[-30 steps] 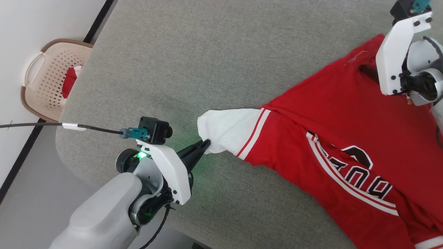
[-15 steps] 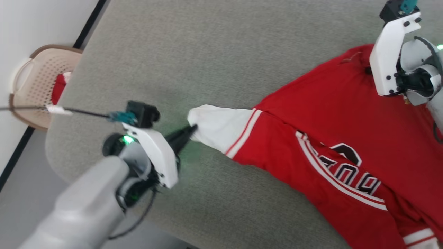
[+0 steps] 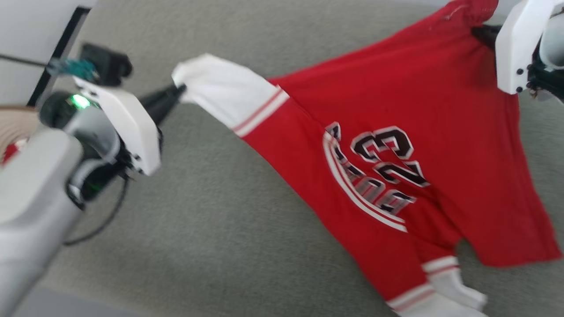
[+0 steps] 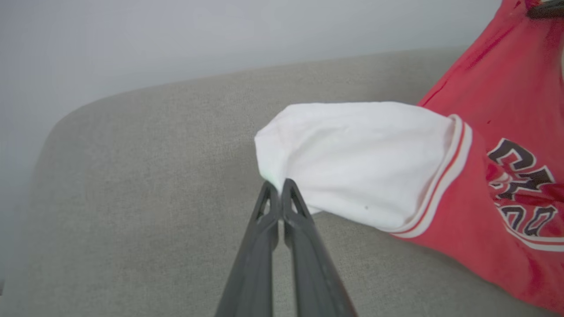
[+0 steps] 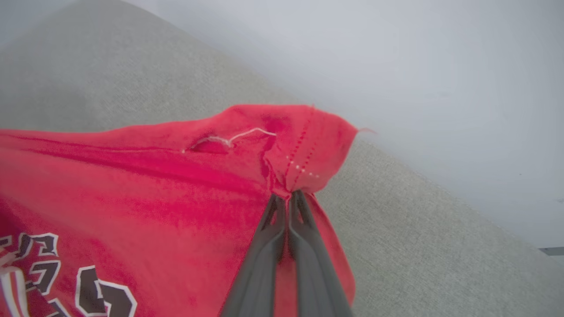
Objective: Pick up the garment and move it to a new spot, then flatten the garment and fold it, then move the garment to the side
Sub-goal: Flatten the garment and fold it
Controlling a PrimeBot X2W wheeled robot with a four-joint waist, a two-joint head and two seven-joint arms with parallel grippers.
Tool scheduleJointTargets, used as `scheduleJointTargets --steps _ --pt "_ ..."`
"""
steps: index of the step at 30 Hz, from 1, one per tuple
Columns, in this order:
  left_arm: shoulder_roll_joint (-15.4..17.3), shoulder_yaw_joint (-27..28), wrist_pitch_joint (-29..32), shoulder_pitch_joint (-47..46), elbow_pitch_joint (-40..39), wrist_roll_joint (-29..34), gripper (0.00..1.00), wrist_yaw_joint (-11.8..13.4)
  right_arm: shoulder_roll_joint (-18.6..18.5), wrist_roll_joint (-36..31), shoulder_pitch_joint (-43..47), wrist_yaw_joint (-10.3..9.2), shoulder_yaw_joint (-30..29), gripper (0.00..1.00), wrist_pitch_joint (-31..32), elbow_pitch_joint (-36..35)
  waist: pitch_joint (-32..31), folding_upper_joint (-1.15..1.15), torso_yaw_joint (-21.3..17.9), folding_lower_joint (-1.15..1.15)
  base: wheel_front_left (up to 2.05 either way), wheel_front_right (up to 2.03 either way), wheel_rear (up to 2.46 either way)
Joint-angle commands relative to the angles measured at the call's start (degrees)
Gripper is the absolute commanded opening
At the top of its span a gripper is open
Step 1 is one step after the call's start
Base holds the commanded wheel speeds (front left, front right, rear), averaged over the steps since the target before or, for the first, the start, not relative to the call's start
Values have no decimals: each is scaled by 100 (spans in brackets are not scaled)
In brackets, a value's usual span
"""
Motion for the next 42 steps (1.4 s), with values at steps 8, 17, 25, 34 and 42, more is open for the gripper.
scheduleJointTargets --steps 8,17,25,34,42 --pt "467 130 553 -783 -296 183 0 35 -315 66 260 -3 -403 0 -461 -740 -530 0 -709 0 0 0 0" --pt "565 199 948 -1421 -289 165 0 -59 -483 -38 612 -3 -1147 0 -447 -1715 -890 0 -1118 0 0 0 0" --pt "458 133 1032 -1957 37 355 0 -139 -371 -360 924 -3 -2003 0 -190 -2227 -895 0 -1290 0 0 0 0" --pt "-112 102 -117 -3141 1210 1290 0 -104 392 -1603 361 -4 -2673 0 -855 -1588 -320 0 -1410 0 0 0 0" --pt "-524 88 -2049 -4359 2188 2324 0 129 1089 -3023 -671 -4 -3055 0 -2978 -483 65 0 -1392 0 0 0 0"
